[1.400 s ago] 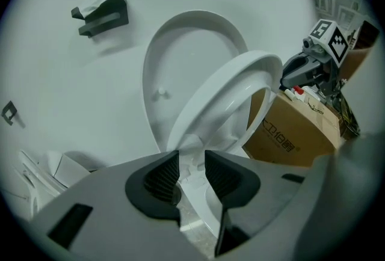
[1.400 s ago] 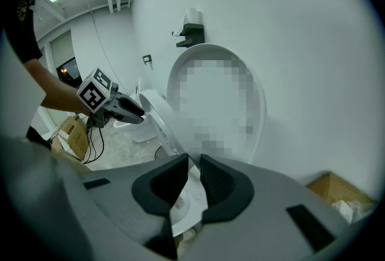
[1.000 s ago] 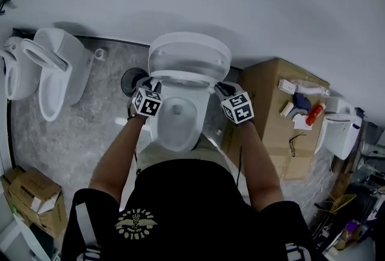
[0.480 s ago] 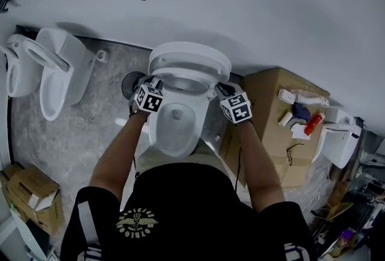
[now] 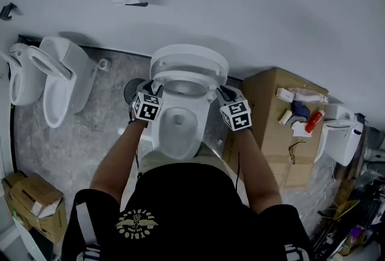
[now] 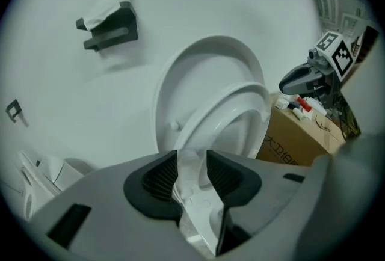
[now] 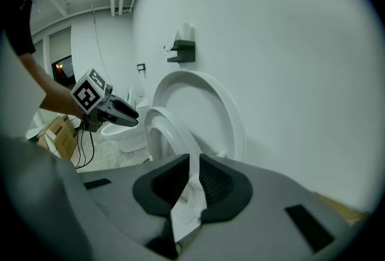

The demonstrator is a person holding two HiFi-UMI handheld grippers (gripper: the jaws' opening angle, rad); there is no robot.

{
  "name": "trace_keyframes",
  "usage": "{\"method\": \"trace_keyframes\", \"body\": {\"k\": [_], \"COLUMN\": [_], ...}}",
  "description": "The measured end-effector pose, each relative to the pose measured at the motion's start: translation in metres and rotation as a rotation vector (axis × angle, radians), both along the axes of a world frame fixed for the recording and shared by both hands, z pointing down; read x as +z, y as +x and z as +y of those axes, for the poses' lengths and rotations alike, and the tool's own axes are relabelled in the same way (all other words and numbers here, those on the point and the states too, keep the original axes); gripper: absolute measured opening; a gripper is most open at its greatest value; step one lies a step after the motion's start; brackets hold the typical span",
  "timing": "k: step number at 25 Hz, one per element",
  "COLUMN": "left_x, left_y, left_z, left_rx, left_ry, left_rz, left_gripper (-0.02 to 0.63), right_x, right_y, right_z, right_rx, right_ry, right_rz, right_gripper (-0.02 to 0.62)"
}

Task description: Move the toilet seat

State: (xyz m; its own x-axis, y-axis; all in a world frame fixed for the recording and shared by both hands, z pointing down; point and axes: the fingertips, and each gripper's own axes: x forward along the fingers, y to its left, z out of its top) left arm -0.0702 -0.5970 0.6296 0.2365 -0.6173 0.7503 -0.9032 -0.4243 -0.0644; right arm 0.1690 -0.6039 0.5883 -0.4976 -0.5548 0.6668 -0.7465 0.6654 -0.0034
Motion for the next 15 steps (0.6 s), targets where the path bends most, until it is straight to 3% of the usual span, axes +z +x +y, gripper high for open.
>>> {"method": "trace_keyframes", "body": {"k": [6,15], "left_x": [-0.091,-0.197], "left_y": [0.014,0.021], "left_z": [0.016,0.062], "left_rx": [0.027,0.064], "left_ry": [0.239,0.447], "left_rz": [0.107,0.177], "left_gripper": [0.054,0.026], "right_x": [-0.070,-0.151], "right_y": [0.007,0.004], "right_z": [0.021,0.069], "right_rx": [0.091,0.140], "right_ry": [0.152,0.319], "right_rz": [-0.054,-0.073], "right_gripper": [0.044,0.031]}}
